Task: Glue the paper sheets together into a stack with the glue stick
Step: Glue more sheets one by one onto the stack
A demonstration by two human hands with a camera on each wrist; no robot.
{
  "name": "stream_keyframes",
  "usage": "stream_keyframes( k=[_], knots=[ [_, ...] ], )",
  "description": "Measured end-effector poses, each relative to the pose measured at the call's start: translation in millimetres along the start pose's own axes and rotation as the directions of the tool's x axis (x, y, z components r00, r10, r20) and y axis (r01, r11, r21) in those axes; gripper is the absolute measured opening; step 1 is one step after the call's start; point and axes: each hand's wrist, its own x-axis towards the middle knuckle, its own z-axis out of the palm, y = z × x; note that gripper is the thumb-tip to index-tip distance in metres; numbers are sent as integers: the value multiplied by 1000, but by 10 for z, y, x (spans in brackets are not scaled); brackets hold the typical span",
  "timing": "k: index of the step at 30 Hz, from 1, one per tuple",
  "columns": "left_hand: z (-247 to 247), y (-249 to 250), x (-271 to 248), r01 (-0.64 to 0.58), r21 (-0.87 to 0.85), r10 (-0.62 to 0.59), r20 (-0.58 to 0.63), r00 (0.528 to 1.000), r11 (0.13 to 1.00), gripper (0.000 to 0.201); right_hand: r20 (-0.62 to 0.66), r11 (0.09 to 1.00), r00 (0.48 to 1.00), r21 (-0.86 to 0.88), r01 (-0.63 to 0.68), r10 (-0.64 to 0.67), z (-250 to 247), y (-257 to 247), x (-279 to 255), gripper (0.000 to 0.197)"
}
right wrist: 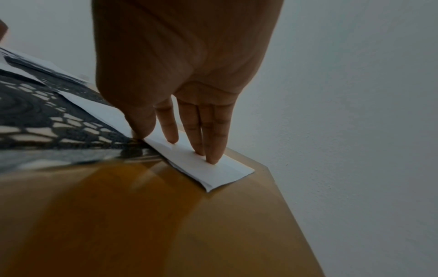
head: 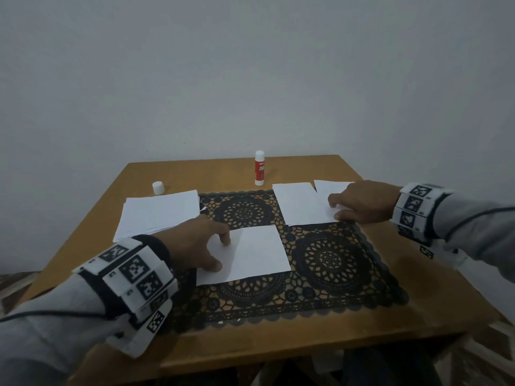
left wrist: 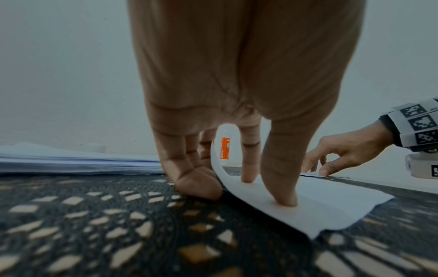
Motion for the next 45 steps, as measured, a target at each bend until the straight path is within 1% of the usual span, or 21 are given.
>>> stream_keyframes(
  k=[4, 9, 11, 13, 15, 18, 20, 22, 23, 26, 29, 32, 34, 35, 37, 39, 40, 41, 43, 45],
  knots=[
    [-2, 3, 0, 6, -6, -6, 6, 1000, 1000, 45, -33, 999, 999, -38, 16, -18, 59, -62, -26, 32],
    [-3, 14, -11, 11, -1, -11, 9, 1000, 1000, 44, -125, 996, 990, -76, 51, -60, 190, -60, 2, 23],
    [-3, 11, -12, 7, -2, -7, 8, 1000, 1000, 44, -161, 1000, 987, 8, 28, -26, 226, -55, 15, 18],
    [-3, 5, -8, 8, -4, -8, 7, 1000, 1000, 44, -217, 979, 974, 203, -26, 71, 222, -56, 19, 15],
    [-3, 9, -8, 8, -7, -8, 7, 1000, 1000, 44, -271, 927, 947, 370, -61, 171, 208, -41, 21, 24],
    [-2, 11, -8, 7, 1, -7, 9, 1000, 1000, 44, -309, 887, 920, 456, -78, 239, 190, -6, 16, 36],
    [-2, 12, -12, 12, 3, -12, 7, 1000, 1000, 44, -325, 870, 904, 485, -92, 276, 167, 26, 2, 35],
    [4, 18, -19, 14, 10, -14, -2, 1000, 1000, 45, -366, 848, 874, 522, -92, 319, 114, 71, -18, 30],
    [9, 20, -25, 11, 11, -11, -9, 1000, 1000, 45, -402, 841, 850, 535, -84, 340, 67, 86, -34, 28],
    [28, 35, -56, 22, 45, -21, -34, 999, 999, 46, -555, 857, 746, 513, -43, 370, -145, 97, -113, 22],
    [40, 58, -76, 47, 141, -37, -73, 997, 989, 49, -680, 901, 664, 433, 24, 309, -425, 42, -213, 15],
    [61, 102, -99, 43, 214, -15, -135, 991, 976, 52, -749, 898, 615, 416, 146, 247, -714, -121, -336, 9],
    [84, 123, -117, 25, 185, 15, -208, 978, 982, 57, -759, 848, 604, 470, 246, 245, -876, -287, -429, 7],
    [74, 137, -143, 10, 115, 20, -256, 967, 993, 59, -752, 810, 607, 509, 290, 256, -942, -373, -469, 7],
    [12, 157, -201, -43, -135, -7, -349, 937, 990, 60, -716, 709, 645, 599, 372, 267, -1033, -527, -521, 7],
    [-82, 171, -241, -94, -372, -60, -382, 922, 923, 58, -658, 565, 708, 697, 442, 257, -1088, -642, -545, 9],
    [-123, 162, -244, -111, -475, -88, -378, 922, 873, 58, -623, 488, 740, 742, 459, 252, -1107, -679, -542, 10],
    [-162, 156, -243, -138, -582, -110, -371, 922, 802, 54, -585, 413, 772, 785, 461, 250, -1122, -714, -533, 11],
    [-218, 151, -247, -213, -756, -129, -366, 922, 619, 39, -492, 249, 831, 865, 435, 258, -1113, -772, -482, 10],
    [-248, 159, -258, -229, -858, -145, -327, 934, 460, 31, -385, 101, 878, 923, 372, 284, -1043, -813, -400, 10]
  ],
)
